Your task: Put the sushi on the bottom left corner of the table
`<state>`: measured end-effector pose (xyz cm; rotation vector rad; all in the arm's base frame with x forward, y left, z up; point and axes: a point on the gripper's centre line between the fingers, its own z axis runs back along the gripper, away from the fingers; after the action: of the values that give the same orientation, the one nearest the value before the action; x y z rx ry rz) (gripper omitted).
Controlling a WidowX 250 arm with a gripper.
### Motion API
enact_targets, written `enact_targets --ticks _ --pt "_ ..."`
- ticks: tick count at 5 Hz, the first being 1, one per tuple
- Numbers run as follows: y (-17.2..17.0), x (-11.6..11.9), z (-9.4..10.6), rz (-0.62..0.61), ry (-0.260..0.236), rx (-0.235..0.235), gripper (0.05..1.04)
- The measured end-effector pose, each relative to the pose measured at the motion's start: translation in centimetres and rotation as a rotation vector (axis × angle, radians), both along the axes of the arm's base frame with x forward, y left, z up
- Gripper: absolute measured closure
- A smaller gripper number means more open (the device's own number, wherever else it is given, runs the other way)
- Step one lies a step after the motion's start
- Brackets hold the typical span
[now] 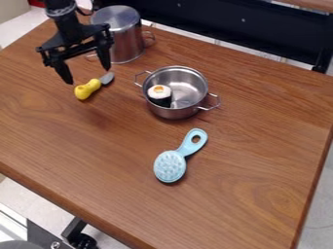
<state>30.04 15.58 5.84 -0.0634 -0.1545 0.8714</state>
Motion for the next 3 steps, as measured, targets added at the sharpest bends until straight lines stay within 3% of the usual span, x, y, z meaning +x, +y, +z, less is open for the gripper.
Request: enact_targets --ticks 1,2,3 --pt "-0.7 0.5 0.3 -0.088 0.008 0.052 0.086" --pt "-2.1 0.9 1.2 -0.264 0.048 0.055 0.086" --pt "-3.5 2.0 2.3 -0.469 0.028 0.042 0.086"
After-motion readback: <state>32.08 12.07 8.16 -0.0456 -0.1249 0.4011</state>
